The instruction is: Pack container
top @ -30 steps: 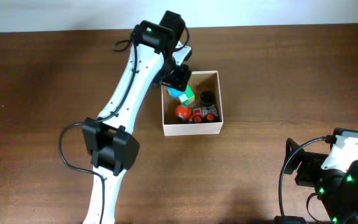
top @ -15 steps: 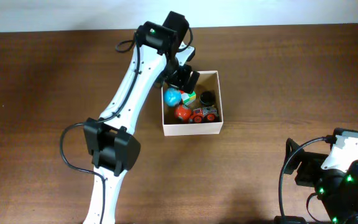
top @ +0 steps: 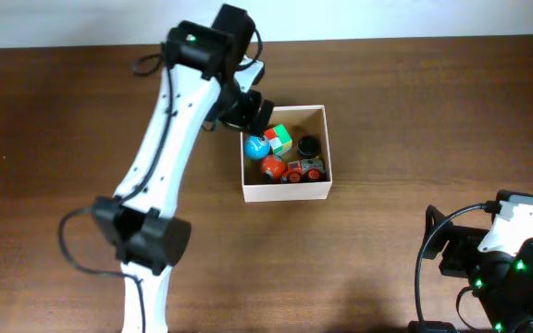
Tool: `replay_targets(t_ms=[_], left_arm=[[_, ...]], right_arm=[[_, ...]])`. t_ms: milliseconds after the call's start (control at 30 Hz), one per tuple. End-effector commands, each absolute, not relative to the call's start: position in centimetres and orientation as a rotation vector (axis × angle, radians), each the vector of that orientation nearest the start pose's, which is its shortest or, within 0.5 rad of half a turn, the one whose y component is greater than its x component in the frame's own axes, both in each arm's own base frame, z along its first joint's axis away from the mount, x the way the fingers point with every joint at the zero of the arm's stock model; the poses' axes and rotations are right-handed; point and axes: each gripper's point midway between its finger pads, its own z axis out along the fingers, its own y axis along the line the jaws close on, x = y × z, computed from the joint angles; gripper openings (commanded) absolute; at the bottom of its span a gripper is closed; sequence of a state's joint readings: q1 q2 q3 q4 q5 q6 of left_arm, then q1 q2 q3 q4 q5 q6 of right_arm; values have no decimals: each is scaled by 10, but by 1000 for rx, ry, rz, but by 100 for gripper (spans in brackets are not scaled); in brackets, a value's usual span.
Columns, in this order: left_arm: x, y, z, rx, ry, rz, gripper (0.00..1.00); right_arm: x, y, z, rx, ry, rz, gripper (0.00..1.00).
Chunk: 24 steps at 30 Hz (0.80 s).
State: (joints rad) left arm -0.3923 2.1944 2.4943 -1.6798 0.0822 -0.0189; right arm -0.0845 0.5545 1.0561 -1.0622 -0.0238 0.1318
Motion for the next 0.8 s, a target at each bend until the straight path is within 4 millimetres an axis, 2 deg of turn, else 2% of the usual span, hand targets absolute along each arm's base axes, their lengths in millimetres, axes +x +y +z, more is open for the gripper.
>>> replay_targets(t_ms=[0,167,300,533,767], left_arm=[[390,-166,260,516,2810,-125,99],[380,-160,289,501,2738,-128,99],[367,-144,303,480,2710,-58,99],[319,-103,287,338,2808,107,99],[276,-86,274,202,2723,44,99]], right_arm=[[189,-16,293,231,2114,35,99],[189,-16,293,231,2114,35,99],[189,-16,293,231,2114,35,99],[189,-16,293,231,2114,35,99],[189,-16,293,231,2114,35,99]])
